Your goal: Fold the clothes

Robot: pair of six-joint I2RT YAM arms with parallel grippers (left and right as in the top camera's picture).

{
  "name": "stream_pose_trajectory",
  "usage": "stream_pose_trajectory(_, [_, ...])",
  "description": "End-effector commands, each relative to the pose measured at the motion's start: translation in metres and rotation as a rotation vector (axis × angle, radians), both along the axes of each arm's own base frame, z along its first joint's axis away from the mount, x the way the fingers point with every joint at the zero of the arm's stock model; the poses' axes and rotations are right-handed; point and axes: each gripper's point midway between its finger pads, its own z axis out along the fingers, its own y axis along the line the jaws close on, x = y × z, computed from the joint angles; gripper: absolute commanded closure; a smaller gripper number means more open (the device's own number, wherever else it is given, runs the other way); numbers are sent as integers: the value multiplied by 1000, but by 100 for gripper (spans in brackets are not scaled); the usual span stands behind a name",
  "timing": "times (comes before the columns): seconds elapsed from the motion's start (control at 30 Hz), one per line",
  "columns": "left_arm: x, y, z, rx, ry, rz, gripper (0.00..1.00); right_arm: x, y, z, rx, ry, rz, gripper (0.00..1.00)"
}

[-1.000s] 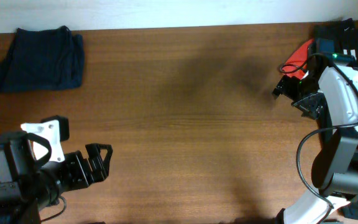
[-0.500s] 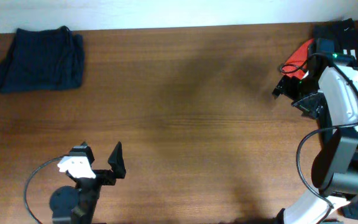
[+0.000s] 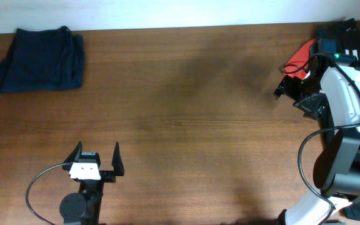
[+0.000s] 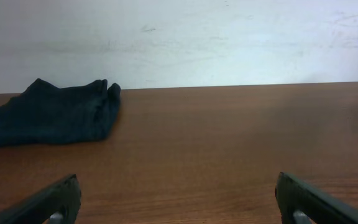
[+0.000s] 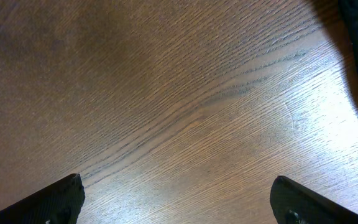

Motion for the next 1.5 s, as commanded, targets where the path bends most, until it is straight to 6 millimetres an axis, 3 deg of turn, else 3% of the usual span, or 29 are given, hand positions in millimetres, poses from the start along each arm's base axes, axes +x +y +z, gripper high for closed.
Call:
stream_pose_trajectory(0.0, [0,2,-1,20,-4,11,1,2,-2,1,-5,-3,-8,1])
stream_pose_trajectory(0.3, [0,2,-1,20,-4,11,1,2,-2,1,-5,-3,-7,1])
stream_pose_trajectory(0.37, [0,2,-1,20,-3,11,1,2,-2,13,-12,-36,-7,1])
stream_pose_trajectory(0.47, [0,2,-1,20,-3,11,1,-1,-1,63,-42,-170,-7,1])
stream_pose_trajectory(0.53, [0,2,-1,20,-3,11,1,-15,7,129,-80,-353,5,1])
stream_pose_trajectory(0.57, [0,2,-1,20,-3,11,1,-21,12,149,-91,-411,15,1])
stream_pose_trajectory(0.7, [0,2,-1,20,-3,11,1,-69,60,240,-108,-706,133,1])
stream_pose_trajectory(0.77, [0,2,-1,20,-3,11,1,-90,73,267,-111,-808,169,1])
stream_pose_trajectory(0.83, [0,2,-1,20,-3,11,1,-120,72,282,-153,-869,186,1])
stream_pose_trajectory(0.93, [0,2,-1,20,-3,11,1,-153,72,267,-213,-991,248,1])
stream_pose_trajectory(1.03, [0,2,-1,20,-3,11,1,-164,84,212,-192,-1202,276,1])
stream_pose_trajectory(1.1, [0,2,-1,20,-2,11,1,-159,93,176,-170,-1319,308,1])
stream_pose_trajectory(1.23, [0,2,-2,20,-2,11,1,-138,101,133,-172,-1551,339,1])
stream_pose_trajectory(1.33, [0,2,-2,20,-2,11,1,-130,99,114,-203,-1639,322,1])
stream_pose_trajectory(1.4, [0,2,-2,20,-2,11,1,-128,85,112,-255,-1618,256,1])
stream_pose_trajectory(1.47, [0,2,-2,20,-2,11,1,-127,79,104,-367,-1572,305,1])
